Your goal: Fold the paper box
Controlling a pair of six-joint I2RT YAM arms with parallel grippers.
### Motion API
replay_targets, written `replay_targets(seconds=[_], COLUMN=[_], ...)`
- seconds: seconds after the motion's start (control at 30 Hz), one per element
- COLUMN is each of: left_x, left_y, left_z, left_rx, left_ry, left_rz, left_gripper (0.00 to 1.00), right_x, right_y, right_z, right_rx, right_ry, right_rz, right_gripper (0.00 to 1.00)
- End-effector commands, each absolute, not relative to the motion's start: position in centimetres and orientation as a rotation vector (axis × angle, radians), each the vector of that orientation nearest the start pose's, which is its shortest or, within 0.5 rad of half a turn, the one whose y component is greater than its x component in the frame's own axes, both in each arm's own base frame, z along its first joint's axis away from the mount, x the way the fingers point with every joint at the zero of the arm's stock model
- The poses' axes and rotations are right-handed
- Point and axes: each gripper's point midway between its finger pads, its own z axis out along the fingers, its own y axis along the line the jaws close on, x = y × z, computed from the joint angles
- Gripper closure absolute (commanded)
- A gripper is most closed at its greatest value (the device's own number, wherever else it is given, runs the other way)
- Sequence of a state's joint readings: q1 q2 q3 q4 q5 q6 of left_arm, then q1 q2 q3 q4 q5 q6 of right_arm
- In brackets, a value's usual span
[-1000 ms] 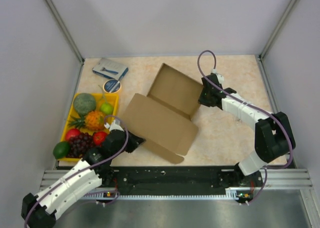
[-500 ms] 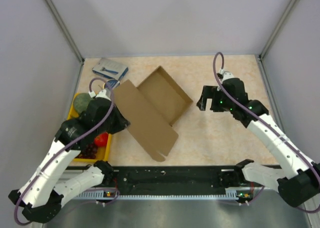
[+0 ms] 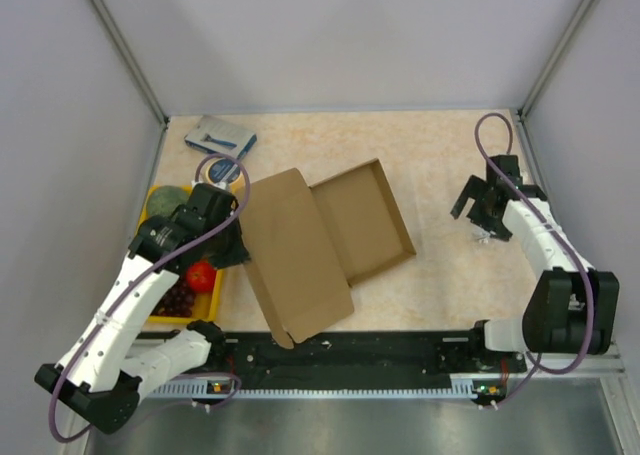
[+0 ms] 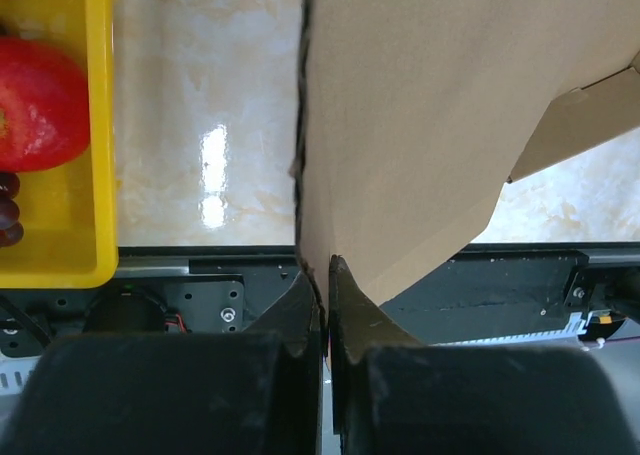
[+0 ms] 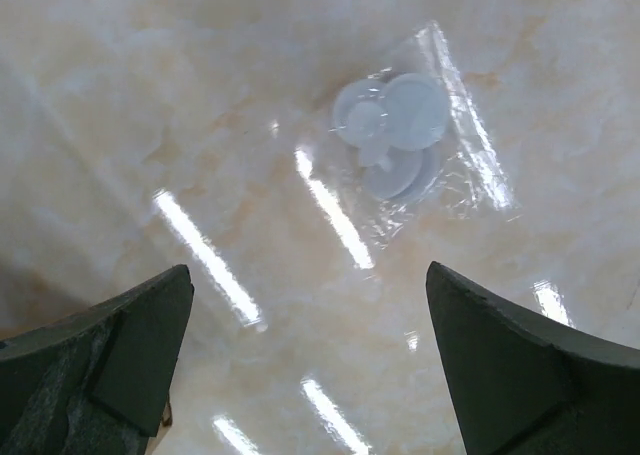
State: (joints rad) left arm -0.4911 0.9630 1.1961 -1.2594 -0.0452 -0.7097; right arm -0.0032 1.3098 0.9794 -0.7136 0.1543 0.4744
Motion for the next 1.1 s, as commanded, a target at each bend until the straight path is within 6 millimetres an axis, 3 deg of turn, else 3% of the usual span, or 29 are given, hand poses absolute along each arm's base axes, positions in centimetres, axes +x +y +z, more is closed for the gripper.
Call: replay_targets(seconds=[0.0,0.03,0.13,0.2,0.5,0.6,0.73,0.83,0.9,1.0,1.03,1.07], left_x=[16.6,16.8,17.3,17.2,18.0,18.2,18.0,18.0,18.1,18.0,18.0,18.0], left_y=[-10.5,-10.6,-10.4,-10.7,-11.3,-11.5,-11.8,-11.6,-11.6,-11.5,-11.4,-11.4], left_z=[21.4,21.5,21.5,21.2,22.1,22.2,22.0,22.3,22.5,22.4,22.4,22.3], left_rx=[-0.229,-0.221,-0.204,-0.19,-0.198,-0.201,-0.182,-0.186,-0.191,-0.202,-0.208,-0.214], left_ry=[2.609,2.601,2.591,2.596,2.571,2.565,2.578,2.574,2.566,2.573,2.577,2.58], left_rz=[-0.342,-0.35,-0.334,-0.351,-0.404,-0.415,-0.431,-0.423,-0.428,-0.424,-0.422,-0.421], left_gripper=[1.0,1.0,1.0,0.99,0.98,0.98,0.98,0.98,0.98,0.98,0.98,0.98], right_x=[31.3,31.8,33.5,33.6,33.6,33.4,33.7,33.8,33.9,33.9,33.9,33.7], right_y=[-4.8,-5.3,-4.7,-5.1,-6.6,-6.5,-6.2,-6.0,-5.4,-2.1,0.9,2.4], right_z=[9.4,9.3,8.0,6.7,2.9,2.7,4.5,6.2,7.8,11.3,12.5,14.9], right_rx=[0.88,0.872,0.609,0.547,0.606,0.628,0.601,0.561,0.554,0.445,0.324,0.256], right_ry=[2.428,2.422,2.546,2.594,2.681,2.681,2.63,2.579,2.541,2.492,2.483,2.426], right_rz=[-0.081,-0.097,-0.061,-0.097,-0.219,-0.219,-0.191,-0.219,-0.173,-0.071,0.003,0.061], right_gripper=[0.01,0.01,0.02,0.02,0.05,0.22,0.56,0.67,0.68,0.69,0.68,0.68])
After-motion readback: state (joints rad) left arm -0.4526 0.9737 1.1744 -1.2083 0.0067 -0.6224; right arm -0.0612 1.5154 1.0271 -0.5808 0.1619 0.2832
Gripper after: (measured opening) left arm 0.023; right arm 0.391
